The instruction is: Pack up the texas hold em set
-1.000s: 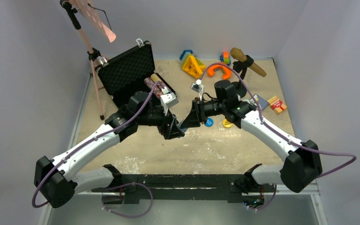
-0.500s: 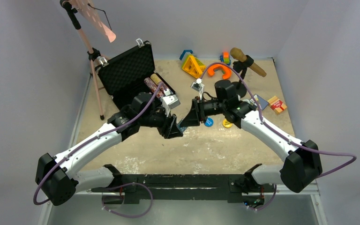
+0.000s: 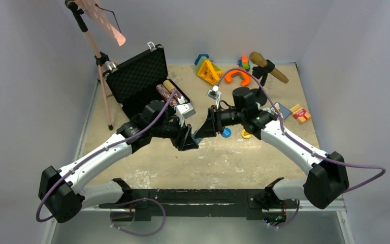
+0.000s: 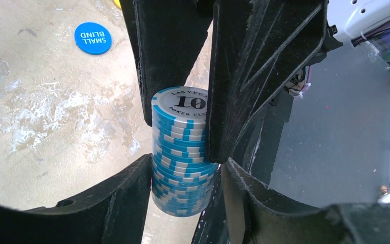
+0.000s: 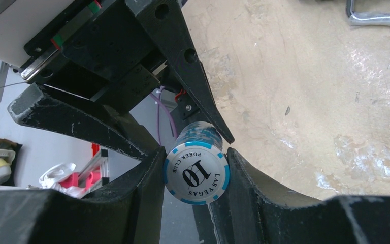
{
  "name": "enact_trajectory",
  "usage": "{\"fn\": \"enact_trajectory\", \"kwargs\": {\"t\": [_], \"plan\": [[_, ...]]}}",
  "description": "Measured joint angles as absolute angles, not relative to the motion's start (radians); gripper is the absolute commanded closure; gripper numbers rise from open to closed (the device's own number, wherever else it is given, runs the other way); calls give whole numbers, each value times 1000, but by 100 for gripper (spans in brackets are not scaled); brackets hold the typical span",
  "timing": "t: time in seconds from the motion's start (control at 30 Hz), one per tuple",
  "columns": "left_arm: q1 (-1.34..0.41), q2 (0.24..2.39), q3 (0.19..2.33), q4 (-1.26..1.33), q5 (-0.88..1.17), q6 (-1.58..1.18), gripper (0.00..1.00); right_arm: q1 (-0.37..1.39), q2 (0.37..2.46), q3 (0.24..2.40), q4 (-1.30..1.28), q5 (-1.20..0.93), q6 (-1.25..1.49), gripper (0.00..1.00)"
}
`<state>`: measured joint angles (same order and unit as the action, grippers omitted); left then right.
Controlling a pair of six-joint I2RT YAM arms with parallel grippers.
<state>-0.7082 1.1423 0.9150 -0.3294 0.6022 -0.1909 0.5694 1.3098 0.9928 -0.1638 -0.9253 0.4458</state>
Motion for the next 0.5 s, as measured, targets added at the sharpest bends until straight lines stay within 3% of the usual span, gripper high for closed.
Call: {"fn": "enact_trajectory", "kwargs": {"t": [0.13, 0.27, 0.37, 0.5], "plan": [[-708, 1142, 915, -327, 603, -192, 64, 569, 1310, 992, -162, -926, 449, 100], [-708, 1142, 915, -326, 603, -193, 100, 570, 1310, 992, -161, -926, 453, 100], [-708, 1142, 915, -325, 603, -196, 100, 570, 1310, 992, -160, -925, 453, 100], [-708, 1142, 915, -323, 602, -199, 100, 570, 1310, 992, -158, -921, 454, 64]]}}
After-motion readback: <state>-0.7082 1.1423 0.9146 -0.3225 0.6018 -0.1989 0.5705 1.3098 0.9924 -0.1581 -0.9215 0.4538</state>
